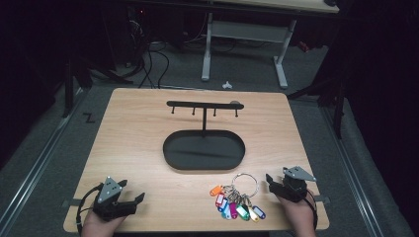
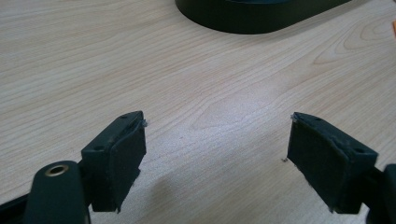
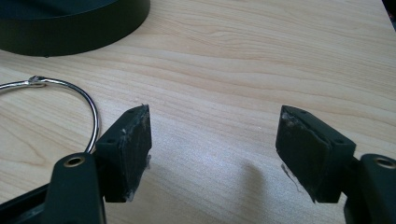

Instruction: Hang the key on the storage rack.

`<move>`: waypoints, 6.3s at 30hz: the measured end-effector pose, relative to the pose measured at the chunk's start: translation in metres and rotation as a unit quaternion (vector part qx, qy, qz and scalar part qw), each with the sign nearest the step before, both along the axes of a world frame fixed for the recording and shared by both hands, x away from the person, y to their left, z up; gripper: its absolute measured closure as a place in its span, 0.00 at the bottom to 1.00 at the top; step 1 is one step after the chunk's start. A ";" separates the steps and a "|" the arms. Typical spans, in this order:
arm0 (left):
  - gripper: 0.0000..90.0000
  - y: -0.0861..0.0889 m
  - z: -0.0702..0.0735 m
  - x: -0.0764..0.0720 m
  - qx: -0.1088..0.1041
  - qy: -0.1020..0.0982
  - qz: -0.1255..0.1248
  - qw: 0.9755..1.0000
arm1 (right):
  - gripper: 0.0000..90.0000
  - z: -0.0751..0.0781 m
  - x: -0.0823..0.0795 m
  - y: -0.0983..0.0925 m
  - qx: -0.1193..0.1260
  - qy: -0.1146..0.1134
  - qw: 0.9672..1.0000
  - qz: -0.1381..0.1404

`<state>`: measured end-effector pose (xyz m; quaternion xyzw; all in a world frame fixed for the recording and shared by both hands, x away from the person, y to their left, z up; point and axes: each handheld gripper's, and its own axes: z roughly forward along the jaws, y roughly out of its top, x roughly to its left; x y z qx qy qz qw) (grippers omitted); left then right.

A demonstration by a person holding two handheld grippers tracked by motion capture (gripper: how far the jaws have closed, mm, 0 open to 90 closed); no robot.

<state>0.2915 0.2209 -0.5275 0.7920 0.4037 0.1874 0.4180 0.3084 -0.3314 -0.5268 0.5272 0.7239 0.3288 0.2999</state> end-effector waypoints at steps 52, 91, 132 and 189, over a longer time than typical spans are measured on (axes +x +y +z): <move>0.20 0.000 0.001 -0.001 -0.006 -0.009 0.001 1.000 | 0.26 0.010 -0.003 0.039 0.005 0.026 0.995 0.091; 0.21 0.000 0.001 -0.002 -0.004 -0.006 -0.008 1.000 | 0.36 0.038 0.026 0.062 -0.098 0.209 0.953 0.195; 0.21 -0.002 0.000 -0.002 -0.001 -0.003 -0.013 1.000 | 0.96 0.042 0.041 0.062 -0.158 0.346 0.907 0.179; 0.22 -0.003 0.001 -0.003 0.000 -0.002 -0.023 1.000 | 0.97 0.039 0.080 0.106 -0.237 0.396 0.842 0.279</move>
